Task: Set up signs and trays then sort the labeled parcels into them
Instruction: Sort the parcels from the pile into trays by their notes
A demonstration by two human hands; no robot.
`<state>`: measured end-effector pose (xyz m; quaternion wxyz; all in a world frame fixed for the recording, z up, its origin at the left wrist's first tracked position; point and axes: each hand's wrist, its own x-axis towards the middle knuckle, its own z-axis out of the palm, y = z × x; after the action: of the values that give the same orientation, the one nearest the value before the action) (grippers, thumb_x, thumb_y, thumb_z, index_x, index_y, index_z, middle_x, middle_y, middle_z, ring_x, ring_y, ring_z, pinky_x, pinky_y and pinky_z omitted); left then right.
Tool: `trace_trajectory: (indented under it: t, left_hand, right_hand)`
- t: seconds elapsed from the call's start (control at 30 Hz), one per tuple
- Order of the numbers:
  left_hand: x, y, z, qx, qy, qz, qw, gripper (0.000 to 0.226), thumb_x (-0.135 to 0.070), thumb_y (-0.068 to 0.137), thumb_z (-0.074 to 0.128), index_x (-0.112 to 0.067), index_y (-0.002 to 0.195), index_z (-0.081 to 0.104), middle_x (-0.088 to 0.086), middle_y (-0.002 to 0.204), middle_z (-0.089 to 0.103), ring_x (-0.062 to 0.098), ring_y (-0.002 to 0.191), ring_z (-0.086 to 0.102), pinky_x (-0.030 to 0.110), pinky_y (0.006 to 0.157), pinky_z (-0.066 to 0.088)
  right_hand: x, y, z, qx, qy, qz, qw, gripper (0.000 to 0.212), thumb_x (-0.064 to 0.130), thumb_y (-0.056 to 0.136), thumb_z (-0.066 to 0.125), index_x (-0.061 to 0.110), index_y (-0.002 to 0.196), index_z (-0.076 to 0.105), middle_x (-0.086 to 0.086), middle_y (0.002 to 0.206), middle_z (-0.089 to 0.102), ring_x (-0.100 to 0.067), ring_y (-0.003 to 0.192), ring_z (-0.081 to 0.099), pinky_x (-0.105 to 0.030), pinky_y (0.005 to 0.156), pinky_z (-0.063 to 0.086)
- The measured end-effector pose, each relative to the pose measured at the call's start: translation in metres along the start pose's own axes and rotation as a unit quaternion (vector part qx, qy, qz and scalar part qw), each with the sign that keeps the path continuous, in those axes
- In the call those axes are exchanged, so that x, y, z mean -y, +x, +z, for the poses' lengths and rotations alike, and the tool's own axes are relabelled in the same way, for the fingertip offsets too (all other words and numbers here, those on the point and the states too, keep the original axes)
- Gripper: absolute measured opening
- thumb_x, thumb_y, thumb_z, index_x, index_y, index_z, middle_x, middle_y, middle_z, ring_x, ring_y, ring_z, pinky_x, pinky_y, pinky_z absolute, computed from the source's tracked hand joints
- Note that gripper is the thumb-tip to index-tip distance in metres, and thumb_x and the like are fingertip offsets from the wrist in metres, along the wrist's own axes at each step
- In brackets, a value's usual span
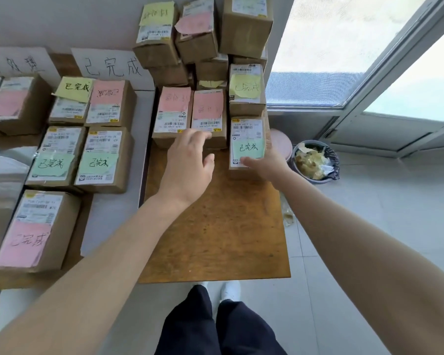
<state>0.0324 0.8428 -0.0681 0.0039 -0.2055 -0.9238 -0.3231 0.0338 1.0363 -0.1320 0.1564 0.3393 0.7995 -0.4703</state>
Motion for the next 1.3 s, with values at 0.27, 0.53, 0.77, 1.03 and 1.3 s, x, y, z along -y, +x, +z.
trace_trajectory:
  t: [0.27, 0.53, 0.77, 1.03, 1.3]
  left_hand:
    - [0.024, 0.015, 0.0, 0.015, -0.002, -0.027, 1.0, 0.035, -0.011, 0.092, 0.055, -0.009, 0.127, 0.051, 0.006, 0.129, 0.048, 0.019, 0.125, 0.042, 0.034, 0.11, 0.031]
    - [0.045, 0.049, 0.015, 0.015, 0.02, -0.109, 0.994, 0.038, -0.016, 0.092, 0.055, -0.009, 0.129, 0.047, 0.01, 0.132, 0.045, 0.023, 0.122, 0.045, 0.038, 0.104, 0.04]
    - [0.084, 0.085, 0.014, 0.025, 0.03, -0.243, 0.969, 0.054, -0.023, 0.09, 0.06, -0.003, 0.134, 0.036, 0.019, 0.134, 0.038, 0.032, 0.124, 0.038, 0.039, 0.099, 0.039]
    - [0.107, 0.109, 0.016, 0.101, -0.087, -0.329, 0.935, 0.075, -0.04, 0.075, 0.074, -0.006, 0.133, 0.04, 0.007, 0.127, 0.051, 0.025, 0.117, 0.051, 0.036, 0.092, 0.046]
    - [0.112, 0.119, 0.016, 0.123, -0.206, -0.404, 0.883, 0.092, -0.03, 0.061, 0.087, -0.009, 0.133, 0.034, 0.001, 0.114, 0.054, 0.019, 0.109, 0.052, 0.038, 0.097, 0.044]
  right_hand:
    - [0.028, 0.001, 0.007, 0.029, 0.15, 0.119, 0.981, 0.06, 0.025, 0.07, 0.083, 0.015, 0.12, 0.051, 0.0, 0.107, 0.063, -0.018, 0.094, 0.061, -0.027, 0.065, 0.049]
    - [0.034, -0.034, -0.032, 0.089, 0.129, 0.157, 0.975, 0.018, 0.015, 0.083, 0.07, 0.015, 0.093, 0.055, -0.004, 0.089, 0.067, -0.011, 0.057, 0.06, -0.02, 0.041, 0.041]
    - [0.048, -0.043, -0.058, 0.08, 0.139, 0.067, 0.985, 0.026, 0.012, 0.076, 0.076, 0.014, 0.099, 0.065, -0.005, 0.089, 0.074, -0.021, 0.083, 0.072, -0.036, 0.08, 0.058]
    - [0.073, -0.051, -0.053, 0.071, 0.159, 0.017, 0.985, 0.025, 0.007, 0.076, 0.075, 0.013, 0.096, 0.063, -0.004, 0.09, 0.075, -0.018, 0.078, 0.073, -0.031, 0.064, 0.058]
    - [0.083, -0.051, -0.039, 0.062, 0.178, 0.025, 0.982, 0.021, 0.002, 0.078, 0.073, 0.013, 0.091, 0.061, -0.005, 0.091, 0.072, -0.015, 0.072, 0.071, -0.025, 0.051, 0.055]
